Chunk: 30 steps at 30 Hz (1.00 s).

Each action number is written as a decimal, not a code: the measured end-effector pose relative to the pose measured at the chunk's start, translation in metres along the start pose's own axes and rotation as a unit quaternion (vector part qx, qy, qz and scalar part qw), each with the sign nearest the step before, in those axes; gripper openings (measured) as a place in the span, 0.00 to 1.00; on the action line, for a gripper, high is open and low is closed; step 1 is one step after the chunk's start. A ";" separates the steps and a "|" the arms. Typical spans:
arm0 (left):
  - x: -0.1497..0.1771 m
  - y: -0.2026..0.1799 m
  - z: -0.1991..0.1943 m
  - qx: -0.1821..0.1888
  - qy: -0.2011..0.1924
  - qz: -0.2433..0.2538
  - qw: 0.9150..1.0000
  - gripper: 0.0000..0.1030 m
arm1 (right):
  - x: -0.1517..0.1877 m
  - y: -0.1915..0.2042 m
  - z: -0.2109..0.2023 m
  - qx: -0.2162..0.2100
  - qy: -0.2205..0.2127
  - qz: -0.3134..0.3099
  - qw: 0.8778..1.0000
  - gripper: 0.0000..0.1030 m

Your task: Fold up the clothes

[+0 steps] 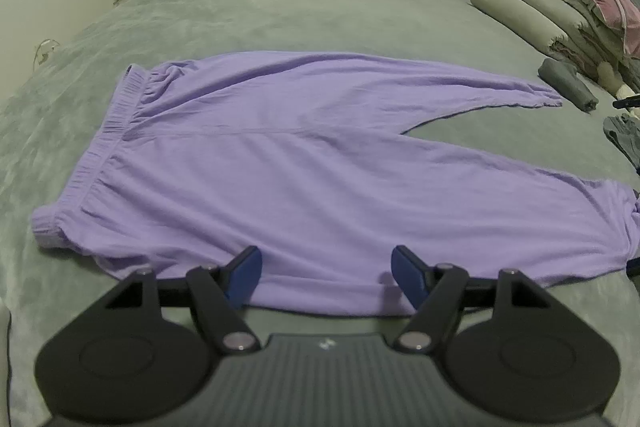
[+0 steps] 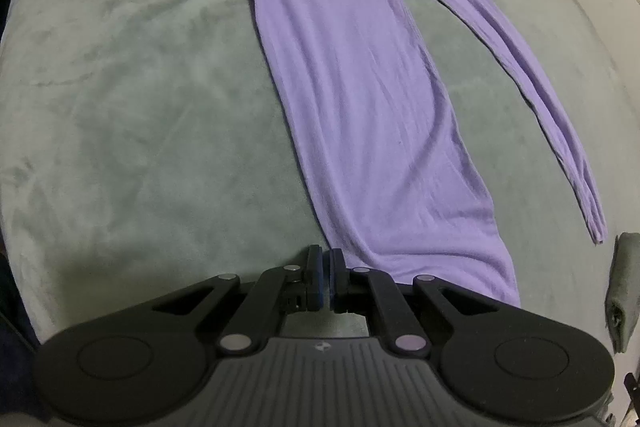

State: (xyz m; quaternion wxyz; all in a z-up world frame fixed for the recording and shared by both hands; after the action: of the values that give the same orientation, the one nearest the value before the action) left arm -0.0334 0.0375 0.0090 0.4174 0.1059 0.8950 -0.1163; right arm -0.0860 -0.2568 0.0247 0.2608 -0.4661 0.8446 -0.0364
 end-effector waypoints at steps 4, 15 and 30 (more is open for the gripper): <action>-0.001 0.003 0.000 0.000 -0.001 -0.005 1.000 0.68 | 0.006 -0.028 -0.024 0.026 -0.062 0.132 0.989 0.11; 0.001 -0.003 0.005 -0.001 0.001 0.010 1.000 0.69 | 0.044 -0.064 -0.021 0.099 0.016 0.120 0.988 0.21; 0.001 -0.003 0.004 0.004 0.001 0.013 1.000 0.72 | 0.060 -0.083 0.013 0.064 0.147 -0.005 0.987 0.03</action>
State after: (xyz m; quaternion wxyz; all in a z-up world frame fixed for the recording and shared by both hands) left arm -0.0324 0.0333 0.0058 0.4176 0.1189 0.8935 -0.1143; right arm -0.0418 -0.3495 0.0139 0.1623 -0.4421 0.8676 -0.1596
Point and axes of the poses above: each gripper's, at about its wrist camera, not at the fingertips, and z roughly the way its jaws point, y to its left, x to its underside, the point moved 4 cm from there along z, roughly the way its jaws point, and after that the axes turned 10 degrees about -y, right-handed, at the moved point
